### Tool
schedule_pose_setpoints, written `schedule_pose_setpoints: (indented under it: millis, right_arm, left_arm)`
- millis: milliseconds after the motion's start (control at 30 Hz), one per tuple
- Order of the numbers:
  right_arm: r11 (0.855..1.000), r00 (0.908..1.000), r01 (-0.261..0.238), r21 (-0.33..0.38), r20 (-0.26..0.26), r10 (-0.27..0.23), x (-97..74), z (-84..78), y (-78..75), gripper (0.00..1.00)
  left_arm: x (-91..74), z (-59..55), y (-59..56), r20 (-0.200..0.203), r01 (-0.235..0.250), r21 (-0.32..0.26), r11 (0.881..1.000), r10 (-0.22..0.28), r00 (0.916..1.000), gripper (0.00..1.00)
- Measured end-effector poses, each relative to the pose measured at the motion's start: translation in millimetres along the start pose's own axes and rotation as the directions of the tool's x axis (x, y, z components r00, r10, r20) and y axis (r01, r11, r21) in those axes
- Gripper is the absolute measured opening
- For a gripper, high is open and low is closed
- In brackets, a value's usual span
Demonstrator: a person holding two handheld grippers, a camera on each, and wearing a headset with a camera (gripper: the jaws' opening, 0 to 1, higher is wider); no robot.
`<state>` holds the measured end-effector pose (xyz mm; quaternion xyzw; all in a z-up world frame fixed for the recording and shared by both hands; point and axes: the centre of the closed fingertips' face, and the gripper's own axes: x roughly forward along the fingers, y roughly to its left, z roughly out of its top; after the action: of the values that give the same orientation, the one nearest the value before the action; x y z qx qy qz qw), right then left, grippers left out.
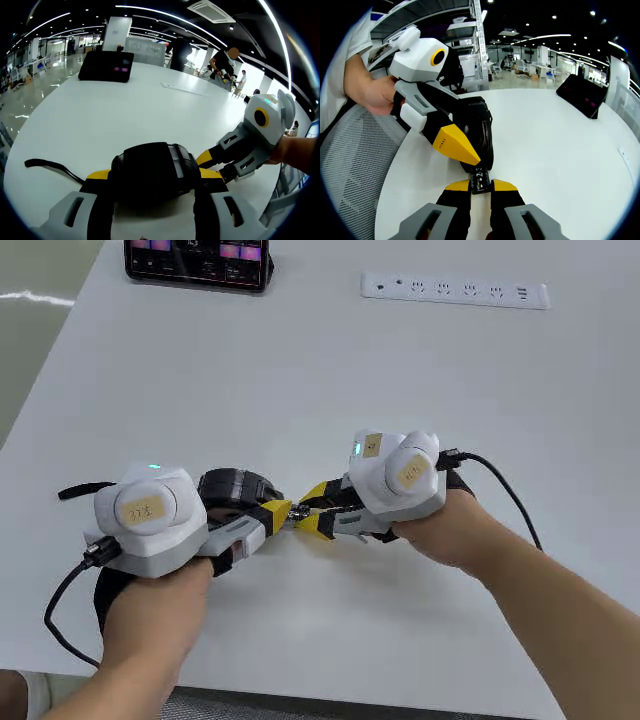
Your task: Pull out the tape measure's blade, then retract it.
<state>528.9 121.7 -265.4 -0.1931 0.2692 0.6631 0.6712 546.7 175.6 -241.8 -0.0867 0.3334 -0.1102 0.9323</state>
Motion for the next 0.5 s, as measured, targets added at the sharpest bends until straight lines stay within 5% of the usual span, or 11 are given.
schedule_pose_setpoints:
  millis: [500]
  right_arm:
    - [1.000,0.9998,-0.009,0.004,0.015,0.009,8.1,7.1,0.8,0.11]
  left_arm:
    - [-0.4,0.8,0.7,0.004,-0.001,-0.007,1.000,0.001,1.0000,0.61]
